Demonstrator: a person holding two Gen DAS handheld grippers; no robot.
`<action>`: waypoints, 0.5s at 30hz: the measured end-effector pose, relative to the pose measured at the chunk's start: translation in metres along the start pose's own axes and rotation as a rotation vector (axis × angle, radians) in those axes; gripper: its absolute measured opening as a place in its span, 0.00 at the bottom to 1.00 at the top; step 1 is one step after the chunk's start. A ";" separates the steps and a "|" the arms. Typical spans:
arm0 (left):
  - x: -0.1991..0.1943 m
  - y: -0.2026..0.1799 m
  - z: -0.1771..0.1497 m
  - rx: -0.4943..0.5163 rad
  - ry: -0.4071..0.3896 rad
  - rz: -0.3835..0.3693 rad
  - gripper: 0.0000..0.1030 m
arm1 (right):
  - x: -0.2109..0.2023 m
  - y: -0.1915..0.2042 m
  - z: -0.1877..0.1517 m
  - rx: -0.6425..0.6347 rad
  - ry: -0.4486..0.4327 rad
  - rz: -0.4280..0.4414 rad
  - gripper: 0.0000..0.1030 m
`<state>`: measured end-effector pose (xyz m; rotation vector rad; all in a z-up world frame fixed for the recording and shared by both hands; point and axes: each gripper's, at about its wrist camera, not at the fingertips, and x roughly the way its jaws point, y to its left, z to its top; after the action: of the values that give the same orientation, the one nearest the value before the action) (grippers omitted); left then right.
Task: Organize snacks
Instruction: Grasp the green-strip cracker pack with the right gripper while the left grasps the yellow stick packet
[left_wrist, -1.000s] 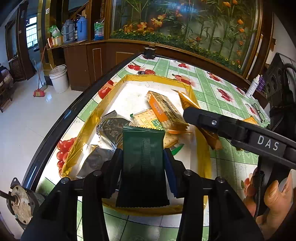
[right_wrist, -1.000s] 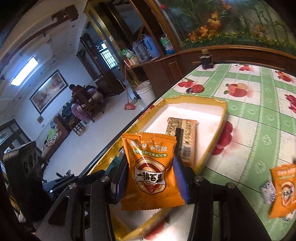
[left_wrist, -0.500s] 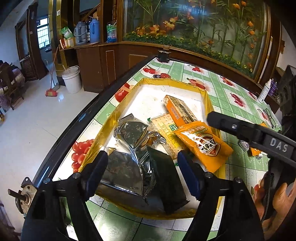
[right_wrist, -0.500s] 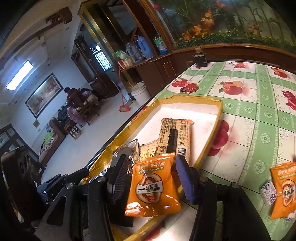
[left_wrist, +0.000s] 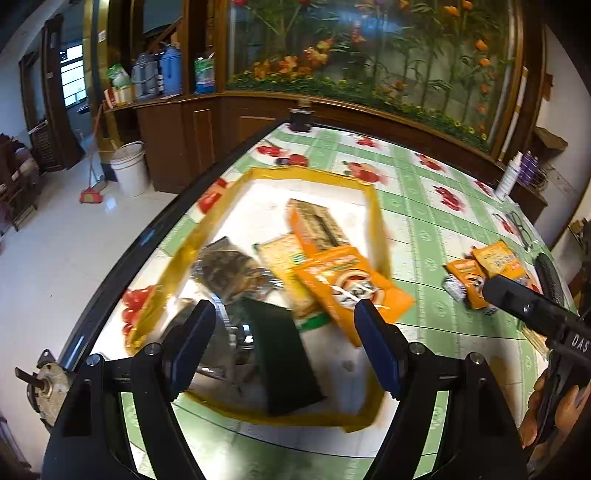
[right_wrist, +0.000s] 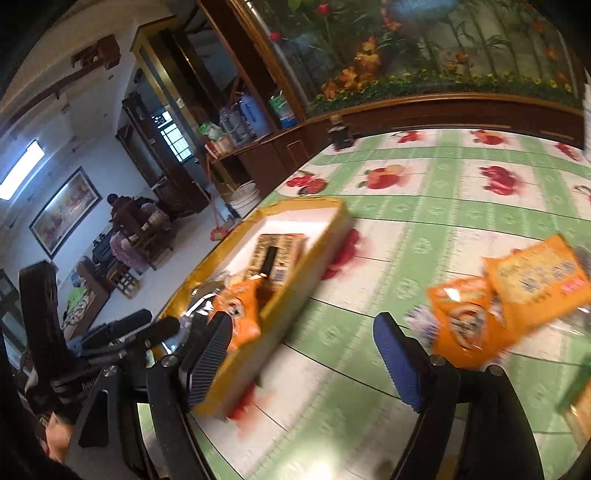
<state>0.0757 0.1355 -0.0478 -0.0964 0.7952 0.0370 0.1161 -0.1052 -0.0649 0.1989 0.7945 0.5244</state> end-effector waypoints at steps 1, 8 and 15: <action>0.000 -0.006 0.000 0.012 0.002 -0.007 0.75 | -0.009 -0.009 -0.005 0.002 -0.007 -0.032 0.80; 0.012 -0.056 -0.005 0.107 0.042 -0.072 0.75 | -0.058 -0.086 -0.028 0.075 -0.018 -0.173 0.81; 0.018 -0.097 -0.008 0.167 0.073 -0.150 0.75 | -0.096 -0.135 -0.035 0.122 -0.048 -0.231 0.82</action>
<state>0.0899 0.0381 -0.0592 0.0007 0.8595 -0.1754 0.0851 -0.2712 -0.0781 0.2277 0.7909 0.2524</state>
